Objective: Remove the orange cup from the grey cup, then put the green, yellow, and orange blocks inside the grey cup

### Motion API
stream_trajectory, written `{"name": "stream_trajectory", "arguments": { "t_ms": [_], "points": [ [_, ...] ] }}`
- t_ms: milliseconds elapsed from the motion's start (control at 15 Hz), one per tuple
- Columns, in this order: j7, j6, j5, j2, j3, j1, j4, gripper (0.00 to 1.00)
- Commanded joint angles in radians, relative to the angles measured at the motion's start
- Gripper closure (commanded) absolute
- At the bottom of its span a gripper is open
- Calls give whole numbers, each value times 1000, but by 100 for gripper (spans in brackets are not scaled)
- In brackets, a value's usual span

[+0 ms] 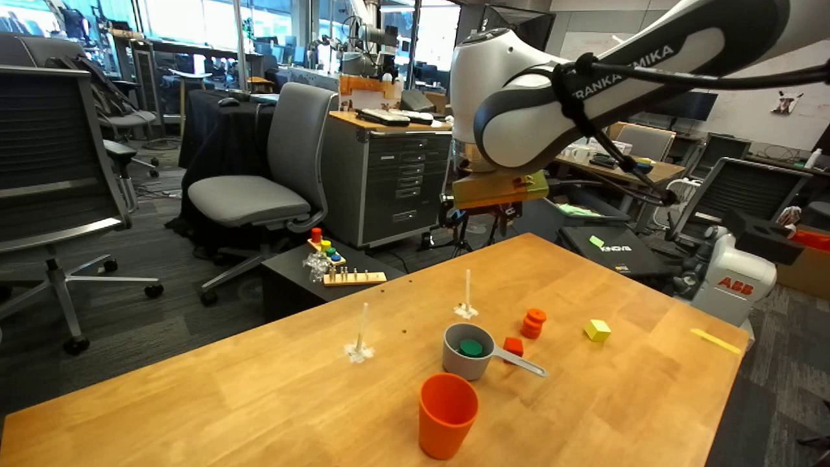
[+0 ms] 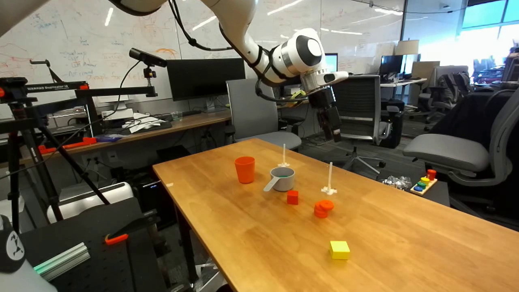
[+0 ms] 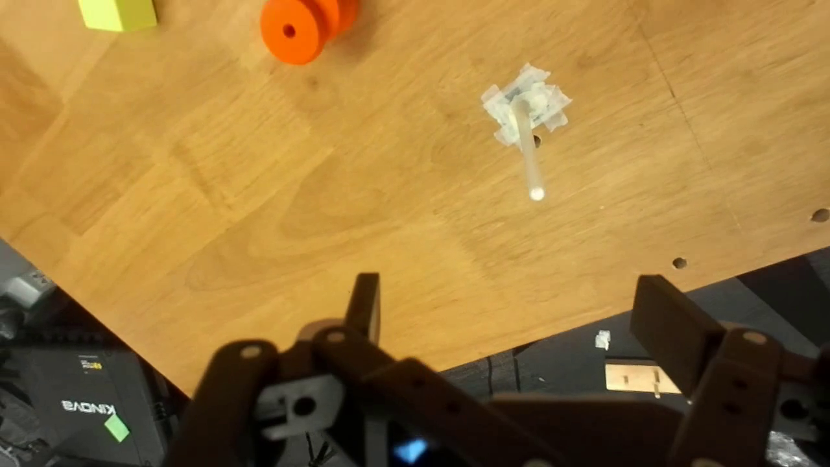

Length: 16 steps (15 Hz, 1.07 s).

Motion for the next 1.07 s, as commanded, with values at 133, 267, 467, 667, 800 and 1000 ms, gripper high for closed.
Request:
{"name": "stream_trajectory", "arguments": {
  "t_ms": [133, 267, 467, 667, 800, 1000],
  "points": [
    [126, 102, 6, -155, 17, -6, -269, 0],
    [143, 123, 8, -170, 23, -14, -313, 0],
    [164, 152, -10, -161, 19, -8, -354, 0],
    [162, 142, -15, -122, 21, -2, -356, 0],
    [142, 125, -9, -108, 25, -12, -331, 0],
    [142, 125, -8, -99, 25, -12, -333, 0]
  ]
}}
